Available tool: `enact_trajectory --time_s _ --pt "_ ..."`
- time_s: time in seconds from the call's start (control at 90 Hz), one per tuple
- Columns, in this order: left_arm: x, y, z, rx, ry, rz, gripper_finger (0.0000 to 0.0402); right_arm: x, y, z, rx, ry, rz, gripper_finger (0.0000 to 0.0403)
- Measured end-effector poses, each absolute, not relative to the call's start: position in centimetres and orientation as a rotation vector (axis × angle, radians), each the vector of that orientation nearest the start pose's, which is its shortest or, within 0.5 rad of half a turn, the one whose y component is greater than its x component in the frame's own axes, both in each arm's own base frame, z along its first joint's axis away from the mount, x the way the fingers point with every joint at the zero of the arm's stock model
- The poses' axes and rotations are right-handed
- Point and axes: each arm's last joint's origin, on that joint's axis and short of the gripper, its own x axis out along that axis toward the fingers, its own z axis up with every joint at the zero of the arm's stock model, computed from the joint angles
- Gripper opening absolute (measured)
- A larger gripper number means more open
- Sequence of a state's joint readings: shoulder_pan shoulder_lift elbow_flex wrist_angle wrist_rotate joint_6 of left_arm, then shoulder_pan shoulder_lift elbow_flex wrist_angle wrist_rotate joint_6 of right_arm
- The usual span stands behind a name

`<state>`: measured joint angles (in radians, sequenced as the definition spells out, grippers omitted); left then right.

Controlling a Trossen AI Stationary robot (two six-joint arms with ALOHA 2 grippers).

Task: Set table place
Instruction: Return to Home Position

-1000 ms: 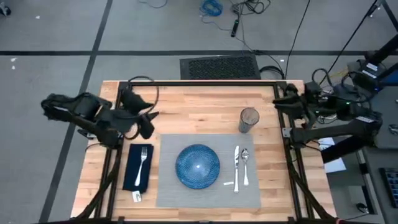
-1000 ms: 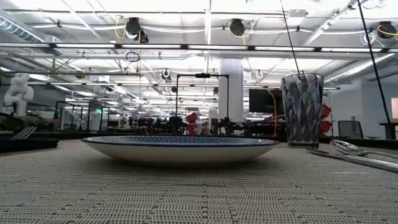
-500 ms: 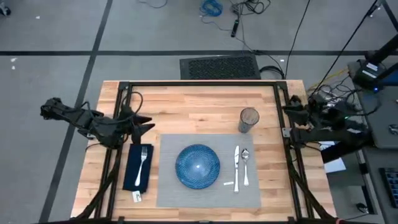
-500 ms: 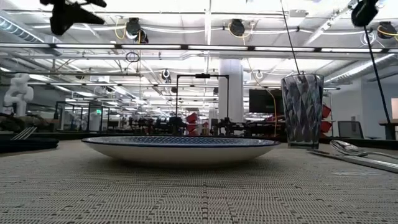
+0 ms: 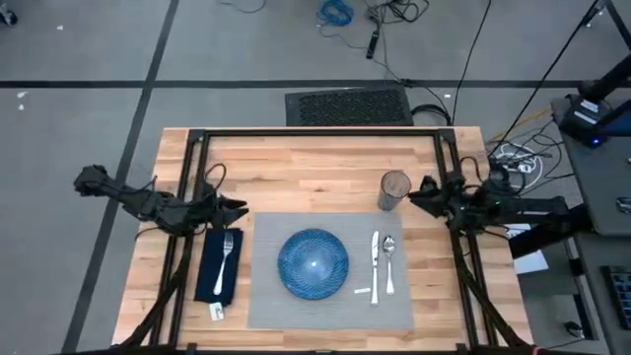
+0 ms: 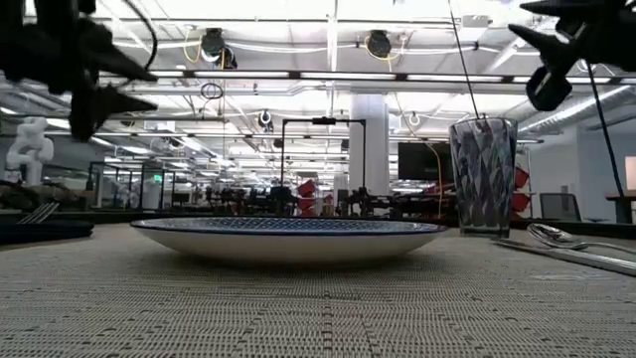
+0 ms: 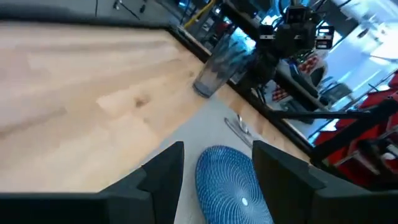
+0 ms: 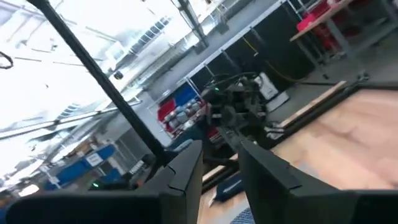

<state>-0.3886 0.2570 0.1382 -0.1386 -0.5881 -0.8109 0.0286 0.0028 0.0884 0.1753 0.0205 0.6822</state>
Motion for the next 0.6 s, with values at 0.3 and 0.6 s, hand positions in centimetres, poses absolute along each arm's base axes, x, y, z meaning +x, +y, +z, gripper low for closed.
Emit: enact_trajectory --time_s 0.3,0.6 --pt "10.5 -2.7 15.8 -0.745 0.038 0.183 0.0104 9.3 0.9 19.4 0.775 -0.259 0.142 0.0091" --pt "10.4 -2.8 15.6 -0.818 0.066 0.157 0.0082 9.4 1.1 18.9 0.956 -0.225 0.093 0.0091"
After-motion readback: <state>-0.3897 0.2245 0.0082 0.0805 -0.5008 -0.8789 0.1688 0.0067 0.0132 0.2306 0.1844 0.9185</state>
